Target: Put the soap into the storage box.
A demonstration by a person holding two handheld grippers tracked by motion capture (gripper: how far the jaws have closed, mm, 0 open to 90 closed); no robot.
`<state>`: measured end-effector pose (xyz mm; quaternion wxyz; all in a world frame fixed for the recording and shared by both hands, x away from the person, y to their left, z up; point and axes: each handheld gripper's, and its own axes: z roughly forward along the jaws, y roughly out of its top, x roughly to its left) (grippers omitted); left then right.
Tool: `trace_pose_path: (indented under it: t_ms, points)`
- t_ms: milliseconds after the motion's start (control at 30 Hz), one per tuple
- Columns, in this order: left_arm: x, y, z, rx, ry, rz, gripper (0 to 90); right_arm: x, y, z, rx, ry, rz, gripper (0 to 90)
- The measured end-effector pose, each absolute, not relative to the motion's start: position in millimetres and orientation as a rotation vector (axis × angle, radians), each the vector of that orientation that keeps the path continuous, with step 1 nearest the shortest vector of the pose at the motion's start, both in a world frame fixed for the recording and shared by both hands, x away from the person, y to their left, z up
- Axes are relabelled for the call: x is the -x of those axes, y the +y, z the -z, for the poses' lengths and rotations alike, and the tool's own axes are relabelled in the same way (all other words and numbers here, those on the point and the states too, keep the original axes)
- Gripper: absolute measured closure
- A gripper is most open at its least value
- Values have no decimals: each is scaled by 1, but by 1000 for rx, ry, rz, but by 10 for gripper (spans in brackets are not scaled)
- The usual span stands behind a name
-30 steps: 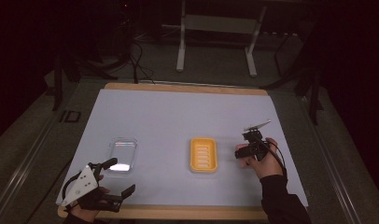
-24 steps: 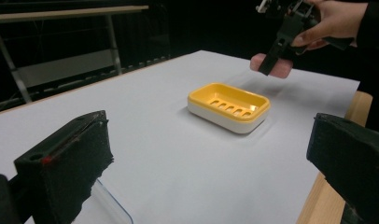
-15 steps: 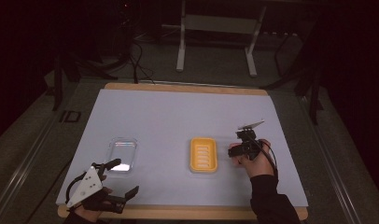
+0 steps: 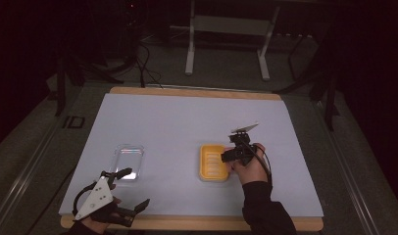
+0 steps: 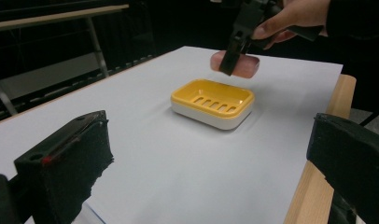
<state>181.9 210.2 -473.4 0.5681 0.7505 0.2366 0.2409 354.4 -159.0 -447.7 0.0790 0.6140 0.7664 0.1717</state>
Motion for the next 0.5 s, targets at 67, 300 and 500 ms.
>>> trace_pose_path:
  t_ms: [67, 300, 500]
  points:
    - [-181, 210, 473, -1764, 554, -565, 2, -354, -156, 449, -1839, 2301, -518, 374]
    - [-180, 210, 473, -1760, 552, -561, 2, -356, -135, 452, -1837, 2322, -552, 374]
    - [-180, 210, 473, -1760, 552, -559, 2, -359, -121, 453, -1834, 2318, -563, 375]
